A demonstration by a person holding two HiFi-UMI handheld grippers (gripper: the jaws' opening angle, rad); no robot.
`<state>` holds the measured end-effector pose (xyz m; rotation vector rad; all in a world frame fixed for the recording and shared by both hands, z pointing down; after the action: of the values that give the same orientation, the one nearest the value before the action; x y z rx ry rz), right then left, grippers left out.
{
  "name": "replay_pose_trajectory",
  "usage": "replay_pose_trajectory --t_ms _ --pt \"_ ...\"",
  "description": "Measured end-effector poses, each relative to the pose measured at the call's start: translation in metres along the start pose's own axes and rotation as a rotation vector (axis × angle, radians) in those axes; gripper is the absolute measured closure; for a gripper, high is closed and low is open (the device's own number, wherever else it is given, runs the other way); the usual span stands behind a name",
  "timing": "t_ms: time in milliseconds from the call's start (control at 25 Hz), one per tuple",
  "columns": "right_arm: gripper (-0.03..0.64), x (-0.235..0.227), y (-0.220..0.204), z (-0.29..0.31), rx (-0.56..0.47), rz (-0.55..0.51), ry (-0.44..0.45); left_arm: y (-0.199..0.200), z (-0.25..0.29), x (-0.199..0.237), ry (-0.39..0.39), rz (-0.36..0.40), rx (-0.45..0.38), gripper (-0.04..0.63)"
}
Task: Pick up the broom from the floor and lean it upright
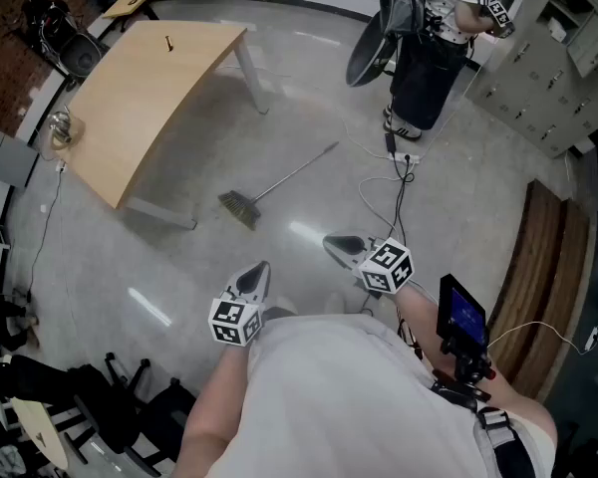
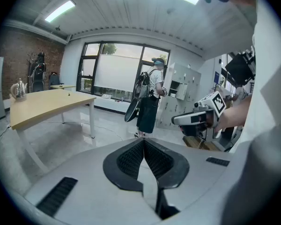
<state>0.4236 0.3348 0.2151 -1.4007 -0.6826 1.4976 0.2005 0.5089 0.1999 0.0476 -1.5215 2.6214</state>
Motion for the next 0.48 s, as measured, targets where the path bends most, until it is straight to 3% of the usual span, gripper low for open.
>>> replay_pose_trajectory --t_ms 200,480 --pt "0.598 -0.035 0.011 0.005 -0.007 0.014 -0.045 0.013 0.035 0.010 -0.039 0.014 0.003 0.588" --pt "0.598 -0.077 0.038 0.044 0.044 0.000 -0.100 0.035 0.098 0.070 -0.076 -0.008 -0.022 0.588"
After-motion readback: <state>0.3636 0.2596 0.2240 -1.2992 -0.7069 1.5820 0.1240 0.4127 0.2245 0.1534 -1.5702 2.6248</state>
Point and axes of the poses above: the fingertips, and each gripper's own axes: z forward along the fingers, x to its left, y out of its top, the point moved 10 cm from there along -z, backward along the fingers, and after that the axes turned 14 degrees about y, right-handed, at the moved point
